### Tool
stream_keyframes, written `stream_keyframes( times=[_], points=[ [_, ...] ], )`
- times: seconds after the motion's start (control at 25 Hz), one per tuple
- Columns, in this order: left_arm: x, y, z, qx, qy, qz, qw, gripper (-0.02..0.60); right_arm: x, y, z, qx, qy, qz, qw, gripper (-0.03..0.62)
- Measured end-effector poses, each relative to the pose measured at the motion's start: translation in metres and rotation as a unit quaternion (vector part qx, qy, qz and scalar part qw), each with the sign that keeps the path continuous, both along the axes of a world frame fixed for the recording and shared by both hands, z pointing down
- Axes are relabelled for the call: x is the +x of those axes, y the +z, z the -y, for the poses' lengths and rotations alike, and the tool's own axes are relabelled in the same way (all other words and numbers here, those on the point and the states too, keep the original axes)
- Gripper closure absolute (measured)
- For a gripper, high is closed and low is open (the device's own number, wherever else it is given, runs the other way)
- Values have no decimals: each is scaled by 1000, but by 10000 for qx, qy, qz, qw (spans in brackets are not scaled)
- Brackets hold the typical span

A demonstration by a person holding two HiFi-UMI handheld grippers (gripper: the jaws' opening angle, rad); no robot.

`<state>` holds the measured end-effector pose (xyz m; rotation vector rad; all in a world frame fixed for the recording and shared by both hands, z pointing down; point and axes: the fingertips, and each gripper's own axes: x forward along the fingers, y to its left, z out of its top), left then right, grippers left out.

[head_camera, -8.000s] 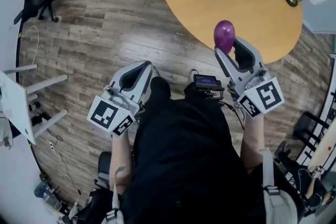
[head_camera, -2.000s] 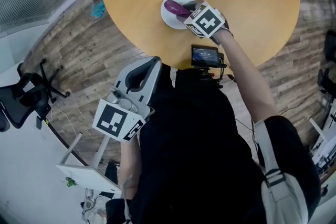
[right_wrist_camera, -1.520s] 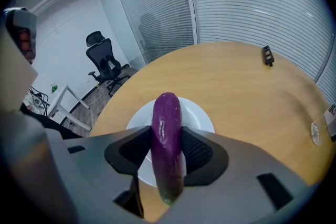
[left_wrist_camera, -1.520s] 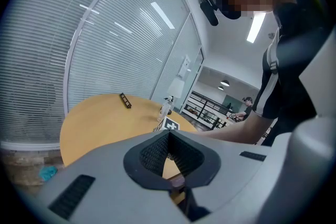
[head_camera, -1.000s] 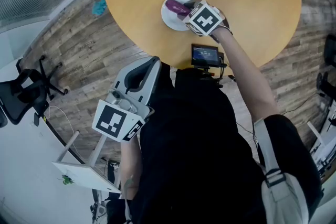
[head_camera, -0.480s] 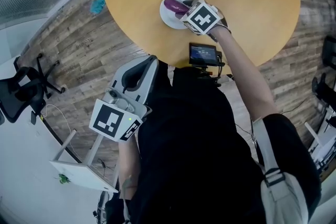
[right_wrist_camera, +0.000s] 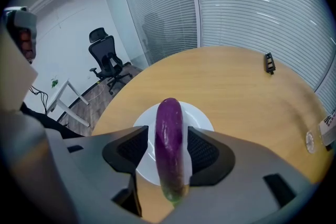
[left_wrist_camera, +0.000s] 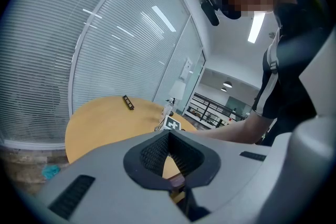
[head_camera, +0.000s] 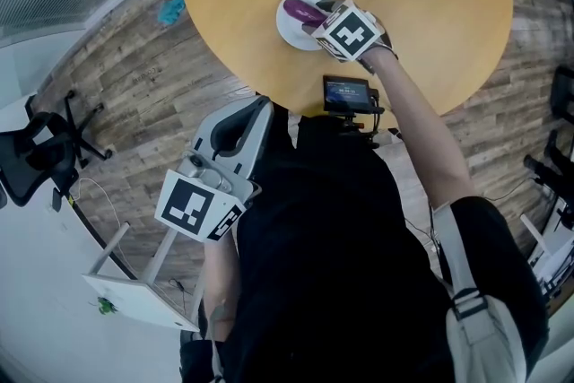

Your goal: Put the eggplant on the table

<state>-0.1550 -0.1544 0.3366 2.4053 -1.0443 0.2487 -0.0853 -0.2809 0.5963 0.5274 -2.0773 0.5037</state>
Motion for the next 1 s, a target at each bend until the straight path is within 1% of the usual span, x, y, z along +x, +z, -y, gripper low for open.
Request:
stream_keyframes(
  times=[0.24,0.6,0.76,0.92,1.0],
  points=[
    [-1,-6,-4,92,36,-17,10000,571,4,-16,-1,135,34,34,9999,370],
    [5,-12,-13,213,167,3,9996,571,23,-52,-10,449,343,286,9980,373],
    [8,-13,-19,243,201,11,9995,571,31,-75,-20,708,440,432,9956,418],
    [11,-16,-26,291,181,5,9994,571,34,-96,-35,919,351,544,9937,461],
    [11,-18,-29,327,146,-5,9994,571,35,-106,-40,1026,366,626,9921,495]
  ],
)
